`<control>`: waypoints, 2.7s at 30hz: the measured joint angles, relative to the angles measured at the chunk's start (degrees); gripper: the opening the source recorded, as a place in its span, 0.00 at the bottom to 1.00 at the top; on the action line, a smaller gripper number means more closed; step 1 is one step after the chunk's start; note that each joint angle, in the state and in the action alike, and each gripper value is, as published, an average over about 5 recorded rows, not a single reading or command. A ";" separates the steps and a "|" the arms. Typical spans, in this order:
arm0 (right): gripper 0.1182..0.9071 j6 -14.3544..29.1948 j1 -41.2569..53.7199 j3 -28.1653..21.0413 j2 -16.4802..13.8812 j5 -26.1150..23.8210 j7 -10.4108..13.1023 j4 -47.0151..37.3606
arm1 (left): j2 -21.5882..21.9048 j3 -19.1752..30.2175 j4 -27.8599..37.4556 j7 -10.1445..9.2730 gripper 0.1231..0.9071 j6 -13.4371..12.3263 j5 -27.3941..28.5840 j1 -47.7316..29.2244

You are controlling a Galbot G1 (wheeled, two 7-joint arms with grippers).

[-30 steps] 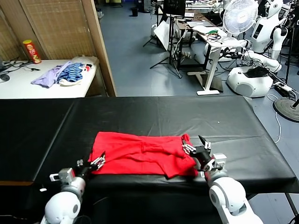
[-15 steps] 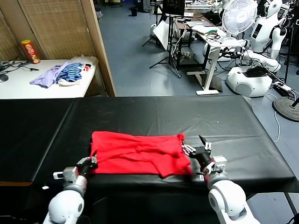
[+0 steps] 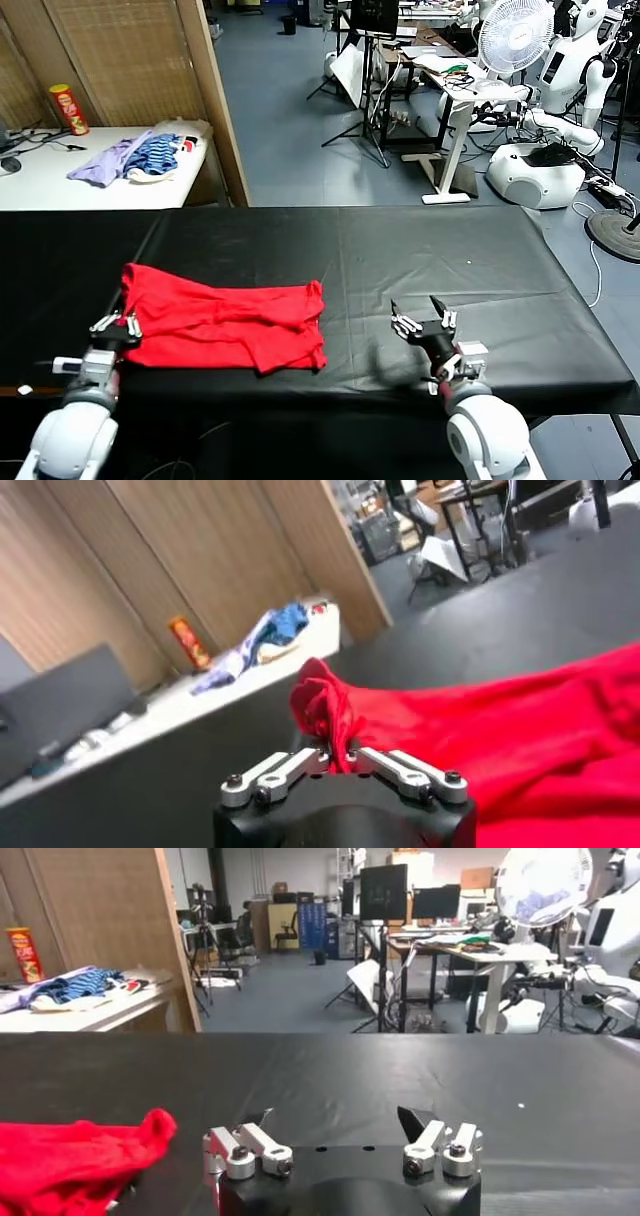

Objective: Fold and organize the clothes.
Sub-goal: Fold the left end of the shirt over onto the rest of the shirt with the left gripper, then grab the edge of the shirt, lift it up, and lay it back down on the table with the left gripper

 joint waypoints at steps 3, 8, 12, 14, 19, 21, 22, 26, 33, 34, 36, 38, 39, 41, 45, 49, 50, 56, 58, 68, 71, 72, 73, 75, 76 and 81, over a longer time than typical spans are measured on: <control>0.86 -0.06 -0.76 0.74 0.24 -0.28 0.29 0.45 | -2.68 4.76 -3.25 -1.35 0.04 2.27 -6.37 -1.22; 0.86 -0.11 -2.27 2.10 0.73 -1.10 0.35 1.11 | -7.86 13.47 -5.29 -3.80 0.04 4.61 -15.17 -4.39; 0.86 -0.17 -3.00 2.79 1.10 -1.69 0.34 1.17 | -11.65 18.44 -4.87 -4.05 0.04 4.68 -17.21 -6.85; 0.86 -0.25 -3.06 2.83 1.24 -1.86 0.32 1.13 | -13.07 20.05 -4.19 -3.97 0.04 4.47 -17.10 -7.73; 0.86 -0.39 -2.59 2.31 1.36 -2.11 0.04 0.64 | -15.50 22.18 -2.07 -3.01 0.04 4.09 -15.35 -8.58; 0.86 -0.37 -2.25 1.96 1.30 -2.14 -0.29 0.35 | -16.19 22.61 -1.24 -2.13 0.05 3.85 -14.24 -8.39; 0.86 -0.35 -2.07 1.76 1.23 -2.14 -0.51 0.19 | -16.49 22.76 -0.89 -1.71 0.08 3.71 -13.93 -8.25; 0.86 -0.16 -1.14 0.66 0.68 -1.96 -1.82 -0.57 | -17.81 23.08 -0.20 -0.99 0.30 3.46 -15.63 -7.82; 0.86 0.00 2.37 -3.41 -0.78 0.56 -5.35 -2.74 | -20.76 22.12 -2.00 -2.26 0.76 4.40 -24.39 -7.30; 0.86 0.00 3.09 -4.34 -0.97 0.99 -6.04 -3.15 | -20.85 21.70 -2.46 -2.37 0.81 4.29 -24.66 -7.22; 0.86 -0.06 4.80 -6.58 -1.13 1.83 -7.02 -4.15 | -20.48 20.46 -3.29 -2.22 0.84 3.69 -23.47 -6.91; 0.86 -0.15 6.80 -9.09 -0.99 2.39 -7.40 -5.31 | -19.49 18.79 -3.96 -1.77 0.86 2.97 -21.37 -6.37; 0.86 -0.18 7.93 -10.44 -0.83 2.47 -7.35 -5.96 | -18.79 17.80 -4.27 -1.52 0.86 2.67 -20.44 -5.98; 0.86 -0.21 10.27 -13.15 -0.39 2.19 -7.08 -7.36 | -17.37 15.68 -4.77 -1.04 0.86 2.24 -19.27 -5.09; 0.86 -0.15 14.95 -18.51 0.36 -0.92 -6.49 -10.78 | -15.88 11.40 -4.87 -0.31 0.86 1.26 -17.06 -3.04; 0.86 0.28 17.73 -22.55 0.51 -6.75 -6.11 -13.86 | -15.95 8.24 -3.66 0.46 0.86 0.03 -14.49 -1.48; 0.86 0.31 17.99 -23.19 0.55 -8.69 -5.69 -14.36 | -16.03 7.65 -3.24 0.60 0.86 -0.14 -14.31 -1.25; 0.86 -1.14 17.48 -24.38 0.80 -22.81 -2.34 -15.71 | -16.42 5.21 -0.55 0.89 0.86 -0.26 -17.31 -1.43; 0.86 -2.07 16.93 -24.40 1.08 -26.57 -1.76 -16.39 | -16.50 4.81 0.27 1.05 0.86 -0.18 -19.05 -1.90; 0.86 0.03 14.55 -22.24 3.07 -24.49 0.41 -18.83 | -16.94 3.17 5.39 2.89 0.86 -0.43 -29.21 -3.32; 0.86 0.62 13.70 -20.70 2.45 -19.14 0.35 -16.36 | -16.87 2.67 6.51 3.24 0.86 -0.35 -32.95 -3.86; 0.86 0.68 13.40 -20.06 2.11 -17.27 0.23 -15.22 | -16.82 2.49 6.73 3.37 0.86 -0.18 -34.35 -4.03; 0.86 0.80 13.08 -19.38 1.72 -15.53 0.05 -14.03 | -16.76 2.33 6.90 3.56 0.86 0.04 -35.93 -4.18; 0.86 1.27 12.38 -18.00 0.89 -12.77 -0.42 -11.70 | -16.64 2.09 7.23 3.98 0.86 0.50 -39.17 -4.44; 0.86 1.61 11.98 -17.29 0.46 -11.76 -0.67 -10.57 | -16.59 2.01 7.44 4.14 0.86 0.67 -40.76 -4.58; 0.86 2.68 9.68 -14.37 -0.65 -9.91 -1.27 -6.16 | -16.63 1.85 8.77 4.38 0.86 0.87 -45.76 -5.37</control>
